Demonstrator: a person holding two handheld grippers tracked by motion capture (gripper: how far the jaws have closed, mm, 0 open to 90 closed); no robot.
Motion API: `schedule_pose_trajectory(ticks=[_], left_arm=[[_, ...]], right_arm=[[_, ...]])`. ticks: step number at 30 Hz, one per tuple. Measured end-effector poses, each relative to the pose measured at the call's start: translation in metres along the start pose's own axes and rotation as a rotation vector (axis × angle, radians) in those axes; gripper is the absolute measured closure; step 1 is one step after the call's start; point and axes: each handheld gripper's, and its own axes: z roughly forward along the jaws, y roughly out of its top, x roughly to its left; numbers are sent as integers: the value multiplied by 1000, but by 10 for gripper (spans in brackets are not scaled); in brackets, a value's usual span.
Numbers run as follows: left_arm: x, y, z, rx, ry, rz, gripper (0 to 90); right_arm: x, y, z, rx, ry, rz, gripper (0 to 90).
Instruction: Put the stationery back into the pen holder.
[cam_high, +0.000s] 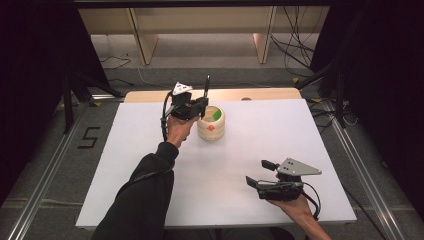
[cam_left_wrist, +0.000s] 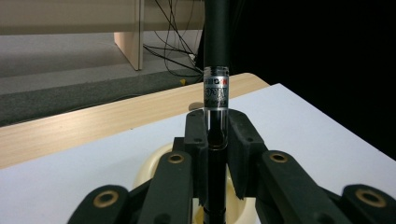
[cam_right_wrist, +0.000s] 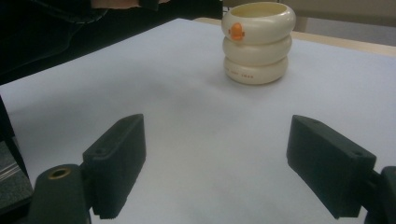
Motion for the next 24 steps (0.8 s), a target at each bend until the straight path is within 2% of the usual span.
schedule_pose_trajectory(ticks=[5, 9, 10, 18, 24], left_arm=[[2, 1, 10, -9, -3, -21, 787], [-2, 0, 20, 3, 7, -8, 786], [-2, -1, 21, 2, 5, -15, 786], [1, -6, 29, 9, 11, -32, 784], [0, -10, 33, 20, 18, -15, 783]], right_arm=[[1, 0, 1, 1, 6, -7, 205], [2, 0, 0, 0, 12, -12, 205], [2, 0, 1, 1, 12, -14, 206], [4, 1, 0, -2, 19, -24, 207], [5, 1, 0, 5, 25, -31, 208]])
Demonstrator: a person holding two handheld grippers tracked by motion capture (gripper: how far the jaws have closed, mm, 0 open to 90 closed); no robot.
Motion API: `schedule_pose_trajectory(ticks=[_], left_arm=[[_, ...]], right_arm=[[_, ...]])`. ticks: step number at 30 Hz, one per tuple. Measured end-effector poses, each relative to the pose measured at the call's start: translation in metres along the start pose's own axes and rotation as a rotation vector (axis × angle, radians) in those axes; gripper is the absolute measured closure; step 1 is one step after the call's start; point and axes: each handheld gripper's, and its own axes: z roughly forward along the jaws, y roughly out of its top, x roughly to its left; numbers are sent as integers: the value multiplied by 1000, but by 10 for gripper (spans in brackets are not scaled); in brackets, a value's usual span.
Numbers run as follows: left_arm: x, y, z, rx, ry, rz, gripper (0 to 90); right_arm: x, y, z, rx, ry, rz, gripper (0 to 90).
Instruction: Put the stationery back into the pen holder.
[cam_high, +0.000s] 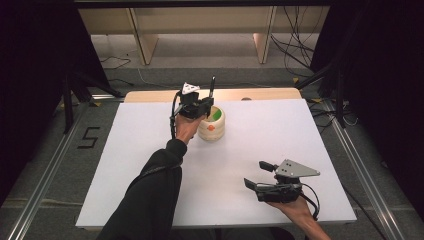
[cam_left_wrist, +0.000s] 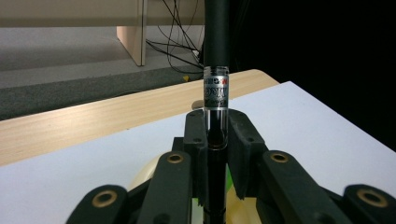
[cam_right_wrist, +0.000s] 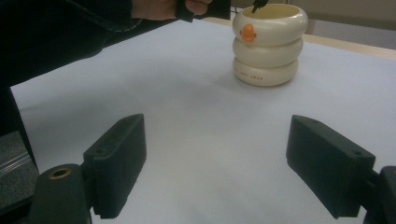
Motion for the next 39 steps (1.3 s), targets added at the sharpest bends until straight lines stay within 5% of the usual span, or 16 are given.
schedule_pose_trajectory(ticks=[18, 23, 27, 39], left_arm=[[5, -8, 7, 28, 28, -11, 775], [4, -8, 5, 47, 48, -6, 578], [3, -1, -5, 56, 24, -38, 471], [-10, 1, -55, 98, -99, 20, 333]], right_arm=[[2, 0, 2, 6, 21, -17, 213], [2, 0, 1, 5, 21, -18, 213], [2, 0, 1, 6, 18, -16, 213], [2, 1, 1, 0, 18, -8, 211]])
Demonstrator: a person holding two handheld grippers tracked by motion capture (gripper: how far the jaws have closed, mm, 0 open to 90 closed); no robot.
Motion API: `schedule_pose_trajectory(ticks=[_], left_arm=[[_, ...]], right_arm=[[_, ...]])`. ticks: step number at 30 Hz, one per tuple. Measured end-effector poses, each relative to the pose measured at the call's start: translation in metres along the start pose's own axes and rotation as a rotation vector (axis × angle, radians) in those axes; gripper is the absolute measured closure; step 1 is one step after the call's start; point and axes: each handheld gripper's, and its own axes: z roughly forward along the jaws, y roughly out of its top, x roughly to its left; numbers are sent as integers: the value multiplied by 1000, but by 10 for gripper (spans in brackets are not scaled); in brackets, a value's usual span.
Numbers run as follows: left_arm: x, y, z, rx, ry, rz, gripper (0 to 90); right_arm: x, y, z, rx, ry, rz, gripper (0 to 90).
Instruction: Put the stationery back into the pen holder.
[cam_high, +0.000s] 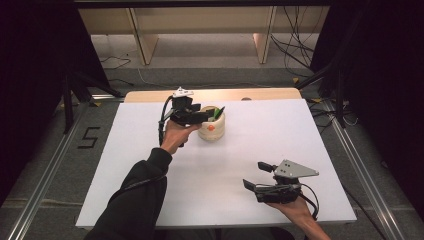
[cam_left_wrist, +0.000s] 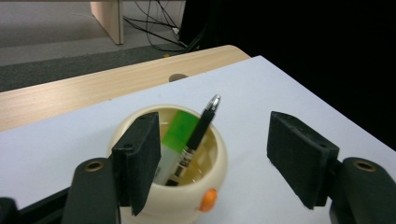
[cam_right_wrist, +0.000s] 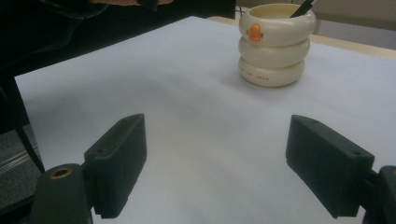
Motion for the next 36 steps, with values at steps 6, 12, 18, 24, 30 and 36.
schedule_pose_trajectory(ticks=[6, 12, 18, 24, 30, 36], left_arm=[[-11, -8, -16, 3, -34, 33, 289], [-14, -20, -32, -14, -68, 29, 260], [-21, -31, -47, -20, -77, 54, 245], [-30, -46, -69, -17, -86, 82, 234], [-33, -68, -85, -31, -117, 86, 211], [-41, -86, -90, -21, -139, 135, 192]], right_arm=[[1, 1, 0, 0, -4, -3, 211], [0, 0, 0, 5, -4, 1, 211], [1, 1, 0, 0, -1, 4, 210], [-2, 0, 0, -8, 8, 30, 209], [-2, 0, 0, -10, 6, 37, 209], [-3, 0, 0, -14, 0, 35, 208]])
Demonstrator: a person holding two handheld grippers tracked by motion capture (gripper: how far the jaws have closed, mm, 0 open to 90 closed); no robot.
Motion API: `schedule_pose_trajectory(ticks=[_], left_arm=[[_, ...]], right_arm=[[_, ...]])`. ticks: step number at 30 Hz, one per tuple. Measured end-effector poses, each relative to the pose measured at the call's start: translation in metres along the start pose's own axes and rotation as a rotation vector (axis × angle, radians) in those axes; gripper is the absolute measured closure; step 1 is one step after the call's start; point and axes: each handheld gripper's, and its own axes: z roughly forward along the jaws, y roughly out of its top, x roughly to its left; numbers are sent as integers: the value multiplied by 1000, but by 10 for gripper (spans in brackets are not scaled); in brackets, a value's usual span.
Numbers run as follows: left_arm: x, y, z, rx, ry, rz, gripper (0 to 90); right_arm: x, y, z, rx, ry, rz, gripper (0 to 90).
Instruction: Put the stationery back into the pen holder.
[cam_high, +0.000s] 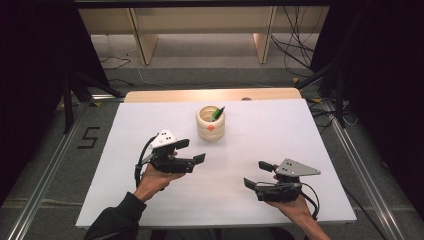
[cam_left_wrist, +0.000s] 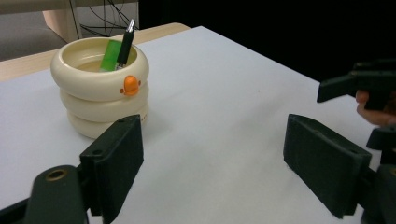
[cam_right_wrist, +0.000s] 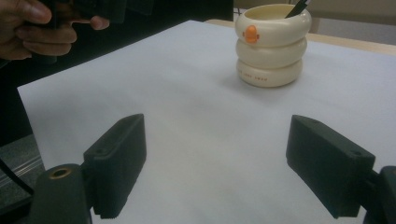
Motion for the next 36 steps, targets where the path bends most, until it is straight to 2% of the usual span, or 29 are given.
schedule_pose_trajectory(ticks=[3, 6, 8, 11, 15, 18, 19, 21, 26, 36], left_arm=[[-3, -7, -4, -24, -15, -4, 191], [-3, -15, -7, -16, -17, 9, 181], [-1, -20, -12, -30, -25, -9, 181], [-2, -26, -17, -36, -4, 12, 181], [-4, -35, -22, -13, -2, 18, 169], [-3, -42, -23, 20, 30, 29, 163], [-3, -44, -23, 19, 35, 13, 162], [-2, -44, -26, 15, 46, -10, 164], [1, -44, -31, -16, 41, -32, 164], [0, -43, -31, -28, 29, -22, 164]], right_arm=[[0, 0, 0, 3, 1, 0, 208], [0, -1, 0, 6, -2, 1, 208], [0, -1, 0, 4, -3, 3, 207], [0, -2, 0, 6, -5, 4, 207], [0, -2, 1, 7, -1, 12, 206], [0, -3, 1, 5, 0, 9, 206], [-1, -3, 1, 4, -1, 8, 206], [-1, -3, 1, -1, 1, 16, 206], [-2, -3, 1, 6, 0, 13, 207], [-3, -3, 1, 5, -2, 12, 207]])
